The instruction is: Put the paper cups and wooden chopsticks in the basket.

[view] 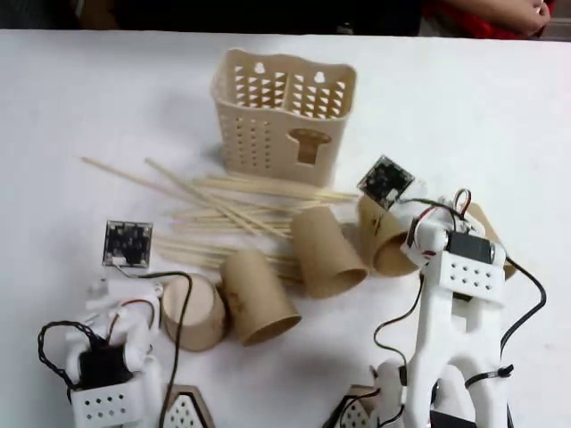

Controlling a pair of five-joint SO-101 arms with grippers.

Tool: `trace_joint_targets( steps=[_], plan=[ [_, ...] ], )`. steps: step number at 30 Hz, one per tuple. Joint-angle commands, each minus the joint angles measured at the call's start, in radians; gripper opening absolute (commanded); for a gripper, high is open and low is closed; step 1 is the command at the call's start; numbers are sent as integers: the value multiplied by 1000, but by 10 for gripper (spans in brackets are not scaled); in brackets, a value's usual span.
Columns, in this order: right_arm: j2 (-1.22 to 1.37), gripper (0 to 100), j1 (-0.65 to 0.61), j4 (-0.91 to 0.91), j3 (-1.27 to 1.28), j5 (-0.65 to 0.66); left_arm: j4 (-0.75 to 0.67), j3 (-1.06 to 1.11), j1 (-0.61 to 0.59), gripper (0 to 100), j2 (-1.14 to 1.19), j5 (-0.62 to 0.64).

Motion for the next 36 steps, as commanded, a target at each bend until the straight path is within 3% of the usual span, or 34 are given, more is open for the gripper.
trace_joint_targets(
  steps=[1,7,23,36],
  plan=[
    [-28,19,-10,-15,-75,-72,-17,-44,-7,24,-8,-12],
    [-28,20,-7,-7,-163,-207,-17,-44,-7,24,-8,-12],
    [-18,20,18,332,-704,-549,-17,-44,-7,24,-8,-12],
    [-16,20,-191,404,-962,-787,-17,-44,-7,24,-8,-12]
  ],
)
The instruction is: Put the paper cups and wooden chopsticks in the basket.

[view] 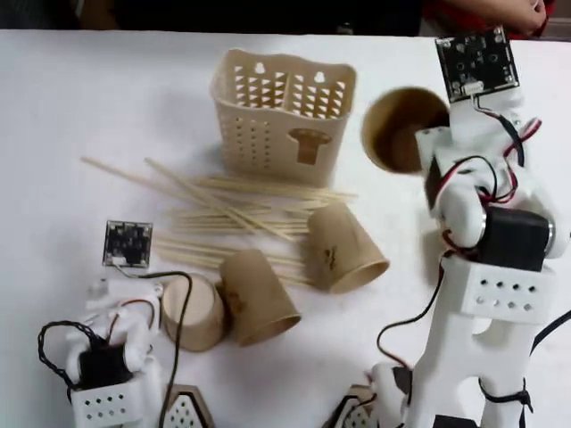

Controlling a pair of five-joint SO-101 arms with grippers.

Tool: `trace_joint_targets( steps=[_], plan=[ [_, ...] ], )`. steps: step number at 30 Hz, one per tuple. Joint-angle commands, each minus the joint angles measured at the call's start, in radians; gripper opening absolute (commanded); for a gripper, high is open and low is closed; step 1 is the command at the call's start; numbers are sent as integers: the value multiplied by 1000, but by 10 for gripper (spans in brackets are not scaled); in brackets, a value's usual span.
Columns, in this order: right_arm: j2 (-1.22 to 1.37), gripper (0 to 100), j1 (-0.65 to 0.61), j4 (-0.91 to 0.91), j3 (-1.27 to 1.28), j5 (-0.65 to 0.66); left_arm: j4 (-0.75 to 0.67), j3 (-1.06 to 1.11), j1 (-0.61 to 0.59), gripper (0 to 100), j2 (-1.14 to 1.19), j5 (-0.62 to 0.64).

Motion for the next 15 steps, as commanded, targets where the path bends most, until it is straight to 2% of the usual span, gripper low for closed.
trace_joint_targets(
  steps=[1,9,15],
  plan=[
    [-16,20,-71,-2,-87,-74,-17,-44,-7,24,-8,-12],
    [-12,20,-213,-150,-112,-222,-17,-44,-7,24,-8,-12],
    [81,20,-275,-262,-115,-276,-15,-44,-7,24,-8,-12]
  ],
)
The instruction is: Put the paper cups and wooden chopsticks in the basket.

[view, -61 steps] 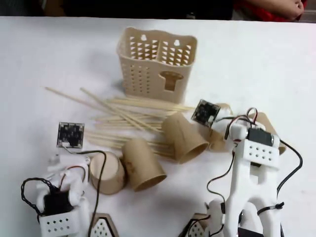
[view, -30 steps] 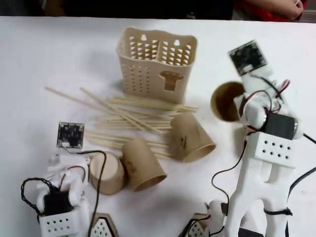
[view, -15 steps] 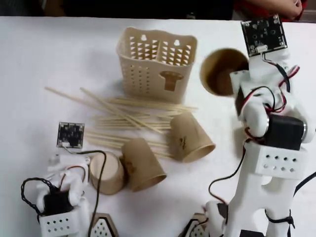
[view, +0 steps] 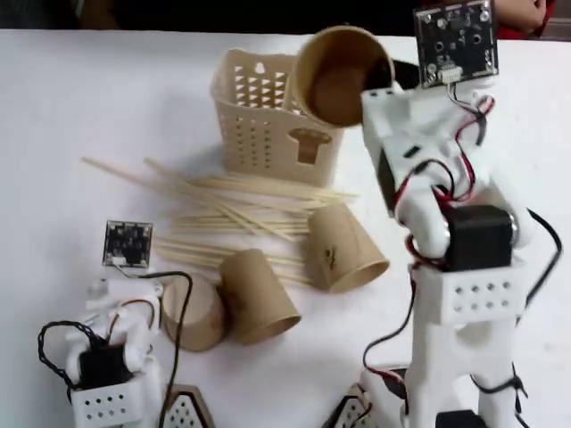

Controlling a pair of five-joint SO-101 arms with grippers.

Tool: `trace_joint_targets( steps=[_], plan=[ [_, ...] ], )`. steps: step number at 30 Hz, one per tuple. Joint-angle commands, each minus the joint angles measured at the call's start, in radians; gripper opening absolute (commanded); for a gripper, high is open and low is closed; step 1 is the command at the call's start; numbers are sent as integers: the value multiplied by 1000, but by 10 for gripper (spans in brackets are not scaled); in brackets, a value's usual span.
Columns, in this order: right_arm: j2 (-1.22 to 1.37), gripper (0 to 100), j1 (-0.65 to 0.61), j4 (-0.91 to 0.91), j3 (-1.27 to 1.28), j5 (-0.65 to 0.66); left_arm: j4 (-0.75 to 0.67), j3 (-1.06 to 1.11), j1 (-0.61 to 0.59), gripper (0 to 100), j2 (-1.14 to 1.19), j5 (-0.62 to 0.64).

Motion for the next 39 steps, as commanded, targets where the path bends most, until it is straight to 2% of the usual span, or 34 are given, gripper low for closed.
trace_joint_targets(
  steps=[1,10,19,29,32,34,37,39],
  plan=[
    [56,20,-38,-74,-43,-29,-15,-44,-7,24,-8,-12],
    [282,20,-45,-116,-192,-80,-15,-44,-7,24,-8,-12],
    [515,20,-19,76,-431,-138,-15,-44,-7,24,-8,-12],
    [667,19,12,214,-572,-141,-15,-44,-7,24,-8,-12],
    [693,29,13,254,-601,-133,-15,-44,-7,24,-8,-12],
    [702,71,13,289,-628,-123,-15,-44,-7,24,-8,-12],
    [699,133,12,344,-664,-55,-15,-44,-7,24,-8,-12],
    [694,133,13,380,-687,-9,-15,-44,-7,24,-8,-12]
  ],
)
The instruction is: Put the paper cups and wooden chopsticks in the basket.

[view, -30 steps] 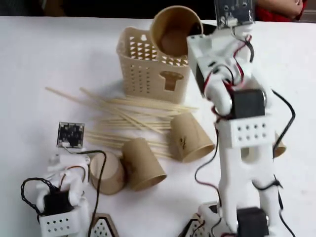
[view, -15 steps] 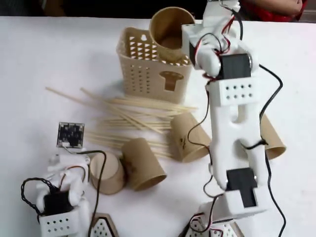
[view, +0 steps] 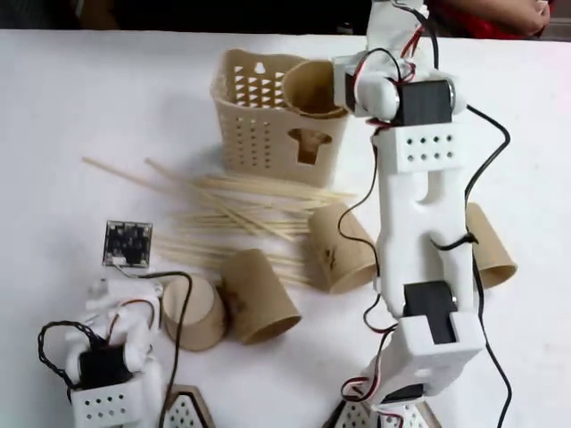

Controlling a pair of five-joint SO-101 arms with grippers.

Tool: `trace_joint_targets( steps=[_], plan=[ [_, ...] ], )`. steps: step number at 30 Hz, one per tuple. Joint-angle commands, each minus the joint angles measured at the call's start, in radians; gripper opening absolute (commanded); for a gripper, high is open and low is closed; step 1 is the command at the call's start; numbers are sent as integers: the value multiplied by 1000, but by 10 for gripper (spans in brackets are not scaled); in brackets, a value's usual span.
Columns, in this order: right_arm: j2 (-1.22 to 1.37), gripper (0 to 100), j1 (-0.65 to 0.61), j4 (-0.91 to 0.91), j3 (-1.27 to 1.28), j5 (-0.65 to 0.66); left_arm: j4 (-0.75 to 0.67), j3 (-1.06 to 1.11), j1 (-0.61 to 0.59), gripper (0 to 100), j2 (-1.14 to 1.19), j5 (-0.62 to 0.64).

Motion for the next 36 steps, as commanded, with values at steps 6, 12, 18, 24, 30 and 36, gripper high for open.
trace_joint_targets(
  steps=[6,12,18,24,30,36],
  plan=[
    [-21,131,53,194,-161,241,-17,-44,-7,24,-8,-12],
    [-21,131,124,315,-170,430,-17,-44,-7,24,-8,-12],
    [-22,131,237,320,-101,595,-18,-44,-7,24,-8,-12],
    [-131,133,341,320,94,795,-20,-43,-7,24,-8,-12],
    [-308,135,461,320,333,1057,-20,-43,-7,24,-8,-12],
    [-406,211,599,318,532,1320,-20,-43,-7,24,-8,-12]
  ],
)
